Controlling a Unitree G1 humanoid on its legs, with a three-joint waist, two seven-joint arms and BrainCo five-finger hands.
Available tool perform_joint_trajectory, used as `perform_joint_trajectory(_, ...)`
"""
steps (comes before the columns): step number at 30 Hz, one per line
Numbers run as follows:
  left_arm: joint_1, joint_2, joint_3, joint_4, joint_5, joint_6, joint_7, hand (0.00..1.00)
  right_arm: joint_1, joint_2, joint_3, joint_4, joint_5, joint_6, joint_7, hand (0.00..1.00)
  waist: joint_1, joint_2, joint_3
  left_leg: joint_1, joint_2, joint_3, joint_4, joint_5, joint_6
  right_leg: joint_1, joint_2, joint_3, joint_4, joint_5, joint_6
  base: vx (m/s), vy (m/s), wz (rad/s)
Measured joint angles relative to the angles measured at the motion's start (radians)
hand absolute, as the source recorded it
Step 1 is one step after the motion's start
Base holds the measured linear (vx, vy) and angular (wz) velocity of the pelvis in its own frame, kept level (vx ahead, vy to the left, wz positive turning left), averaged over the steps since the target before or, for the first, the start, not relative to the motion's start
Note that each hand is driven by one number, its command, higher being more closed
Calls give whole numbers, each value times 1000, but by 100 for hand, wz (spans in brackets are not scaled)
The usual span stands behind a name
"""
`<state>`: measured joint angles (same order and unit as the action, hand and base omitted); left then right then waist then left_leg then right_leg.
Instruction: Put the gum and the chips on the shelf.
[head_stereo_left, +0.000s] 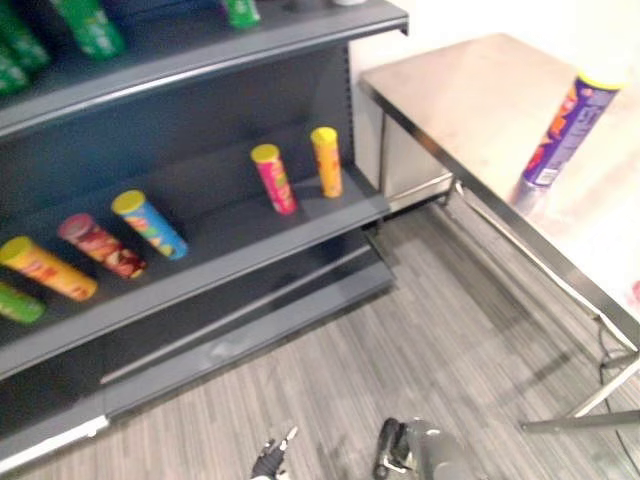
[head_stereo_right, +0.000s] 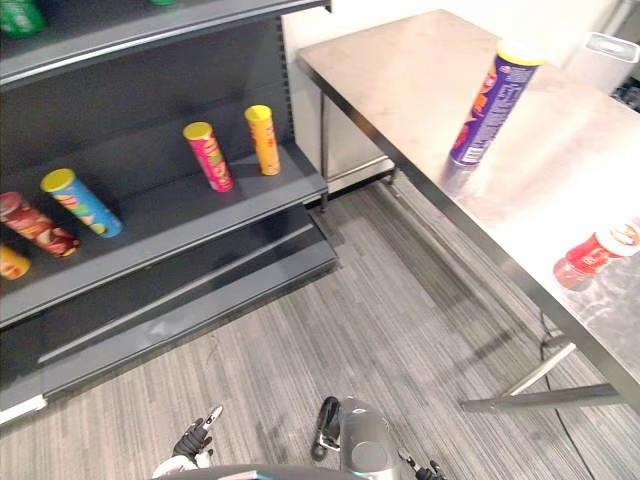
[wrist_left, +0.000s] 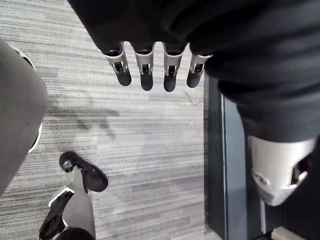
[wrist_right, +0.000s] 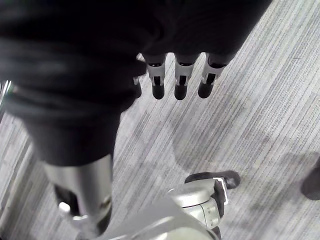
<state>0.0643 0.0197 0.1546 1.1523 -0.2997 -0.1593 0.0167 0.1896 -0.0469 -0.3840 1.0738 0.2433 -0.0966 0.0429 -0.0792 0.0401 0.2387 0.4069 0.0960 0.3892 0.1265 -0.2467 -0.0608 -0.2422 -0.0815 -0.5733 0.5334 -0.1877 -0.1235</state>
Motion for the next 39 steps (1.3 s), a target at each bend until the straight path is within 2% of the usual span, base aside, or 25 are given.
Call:
perform_joint_trajectory(1, -4, 10, 1, 0, 1, 6, -1, 0, -2, 8, 0, -1, -2, 0, 0, 0, -1, -13, 4, 0, -9, 14, 3, 11, 0, 13, 5, -9, -30, -22, 5, 134, -168, -43)
perform_joint_trajectory(3, -7, 10, 11, 0, 2, 11, 0, 0, -3, 9, 0, -2, -3, -2, 0, 0, -1, -17, 7, -4, -18, 45, 13, 18, -4, 25, 25, -3, -87, -45, 6, 84, -134, -39)
perform_joint_trajectory(7, -8, 9, 22, 1, 2, 17, 4, 0, -10, 7, 0, 1, -1, -1, -4, 0, -7, -18, 7, -5, -22, 74, 17, 27, -16, 28, 50, 13, -129, -49, 13, -27, -44, -31)
perform_joint_trajectory(10, -18, 7, 42, 0, 2, 16, 10, 0, -10, 6, -4, -3, 2, -6, -10, 0, -31, -24, 5, -16, -24, 104, 16, 38, -35, 22, 54, 14, -154, -46, 17, -101, -30, -3)
perform_joint_trajectory(14, -40, 4, 47, -3, 0, 15, 15, 0, -10, 9, -15, -2, 3, -7, -12, 0, -41, -26, 4, -21, -25, 142, 11, 50, -55, 14, 73, 23, -185, -40, 27, -88, -35, -26)
perform_joint_trajectory(16, -50, -13, 49, -12, 0, 15, 19, 0, -11, 18, -36, -6, 15, -12, -12, 0, -56, -24, -4, -33, -32, 179, -4, 64, -61, -10, 86, 28, -201, -40, 26, -46, -40, -45)
perform_joint_trajectory(19, -79, -29, 51, -20, -2, 13, 19, 0, -13, 27, -44, -4, 34, -13, -14, 0, -55, -35, -10, -70, -28, 232, 52, 96, -79, -17, 85, 13, -220, -47, 21, 8, -53, -59)
perform_joint_trajectory(21, -79, -48, 66, -21, -3, 6, 18, 0, -11, 30, -44, -5, 38, -13, -15, 0, -56, -46, -12, -128, 23, 251, 257, 104, -85, 10, 101, 48, -238, -48, 19, 54, -106, -76)
perform_joint_trajectory(22, -73, -55, 95, -37, -3, 2, 17, 0, -5, 37, -41, -17, 41, -13, -17, 0, -55, -52, -11, -175, 81, 233, 447, 125, -86, 59, 135, 94, -283, -37, 32, 64, -120, -74)
perform_joint_trajectory(23, -66, -57, 118, -49, -3, -1, 17, 0, 0, 44, -40, -30, 41, -13, -17, 0, -52, -59, -12, -199, 99, 220, 538, 125, -86, 89, 155, 122, -313, -27, 47, 102, -160, -118)
perform_joint_trajectory(24, -49, -55, 164, -85, -4, -11, 17, 0, 6, 61, -36, -60, 41, -16, -15, 0, -33, -79, -14, -244, 108, 193, 683, 120, -76, 152, 176, 175, -371, -39, 116, 97, -127, -150)
perform_joint_trajectory(25, -28, -70, 185, -116, -4, -19, 16, 0, 4, 56, -30, -95, 43, -19, -13, 0, -10, -43, -12, -287, 163, 183, 779, 109, -66, 133, 138, 158, -203, -155, 80, 107, -80, -144)
perform_joint_trajectory(26, -16, -83, 204, -129, -4, -33, 16, 0, 11, 44, -30, -108, 44, -21, -10, 0, -11, -45, -14, -306, 209, 179, 832, 106, -78, 110, 104, 184, -102, -151, -38, 56, -9, -110)
perform_joint_trajectory(27, -7, -77, 246, -142, -5, -35, 17, 0, 26, 37, -10, -118, 51, -18, -14, 0, -4, -38, -12, -330, 268, 147, 873, 100, -99, 138, 109, 320, -107, -132, 17, 70, 23, -102)
perform_joint_trajectory(28, 11, -72, 280, -134, -8, -31, 16, 0, 24, 25, 7, -123, 56, -18, -15, 0, 12, -31, -18, -365, 275, 80, 887, 96, -100, 175, 133, 381, -138, -130, 14, 128, 13, -118)
perform_joint_trajectory(29, 26, -71, 294, -130, -9, -29, 18, 0, 23, 25, 22, -125, 65, -19, -12, 0, 23, -37, -17, -386, 267, 52, 898, 92, -92, 195, 135, 404, -154, -126, 13, 177, 1, -144)
perform_joint_trajectory(30, 62, -59, 309, -114, -12, -26, 20, 0, 23, 25, 40, -133, 74, -24, -9, 0, 28, -50, -14, -424, 256, 7, 907, 85, -74, 237, 136, 458, -183, -116, 14, 252, 1, -135)
perform_joint_trajectory(31, 76, -64, 351, -122, -42, -30, 23, 0, 24, 26, 40, -121, 75, -26, -10, 0, 40, -58, -17, -458, 245, -34, 891, 85, -73, 267, 134, 511, -200, -110, 24, 164, -3, -132)
perform_joint_trajectory(33, 91, -62, 364, -114, -45, -27, 28, 0, 26, 26, 37, -104, 76, -24, -10, 0, 65, -60, -16, -496, 232, -85, 847, 87, -70, 304, 128, 586, -220, -105, 33, 228, 105, -130)
perform_joint_trajectory(37, 96, -55, 363, -114, -51, -28, 32, 0, 41, 24, 36, -103, 80, -24, -11, 0, 62, -72, -17, -539, 189, -164, 635, 119, -41, 369, 96, 679, -245, -115, 61, 237, 170, -87)
perform_joint_trajectory(38, 96, -51, 360, -114, -51, -28, 35, 0, 52, 26, 36, -103, 80, -23, -11, 0, 61, -78, -21, -540, 162, -173, 514, 172, -23, 377, 81, 697, -243, -125, 80, 243, 222, -44)
perform_joint_trajectory(39, 92, -50, 355, -115, -52, -29, 40, 0, 62, 25, 36, -103, 80, -21, -11, 0, 61, -77, -23, -538, 136, -180, 394, 257, -4, 379, 76, 704, -234, -134, 95, 284, 277, -42)
